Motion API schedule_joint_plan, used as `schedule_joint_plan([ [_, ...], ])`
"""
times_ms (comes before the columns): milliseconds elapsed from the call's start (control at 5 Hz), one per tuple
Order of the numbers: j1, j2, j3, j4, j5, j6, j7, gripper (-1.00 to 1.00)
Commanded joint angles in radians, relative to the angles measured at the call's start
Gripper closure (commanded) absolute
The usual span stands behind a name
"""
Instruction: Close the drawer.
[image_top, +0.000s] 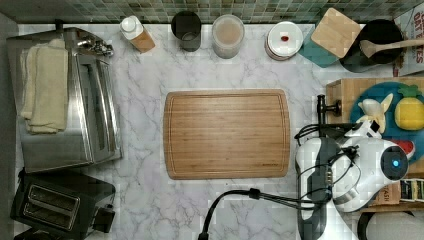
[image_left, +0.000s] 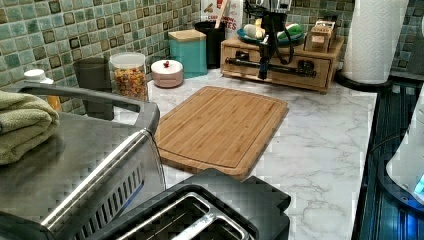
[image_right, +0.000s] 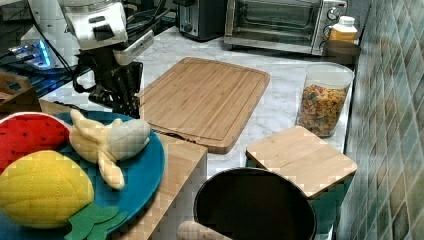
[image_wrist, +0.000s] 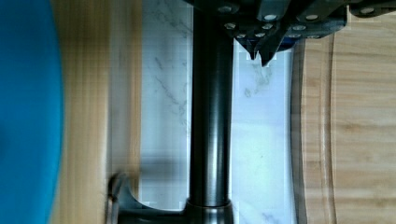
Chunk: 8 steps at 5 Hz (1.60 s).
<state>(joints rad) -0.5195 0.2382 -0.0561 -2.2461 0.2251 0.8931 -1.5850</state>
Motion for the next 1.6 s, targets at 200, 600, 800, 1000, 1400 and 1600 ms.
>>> schedule_joint_plan([
  [200, -0.049, -0.041, -0.084, 0.1, -0.093, 0.177, 0.023, 1.0],
  [600, -0.052, -0.041, -0.081, 0.1, -0.094, 0.177, 0.024, 1.0],
  [800, -0.032, -0.04, -0.102, 0.1, -0.086, 0.176, 0.018, 1.0],
  [1000, -0.031, -0.04, -0.102, 0.101, -0.086, 0.176, 0.019, 1.0],
  [1400, -0.031, -0.04, -0.102, 0.101, -0.086, 0.176, 0.02, 1.0],
  [1600, -0.03, -0.04, -0.104, 0.101, -0.085, 0.176, 0.018, 1.0],
])
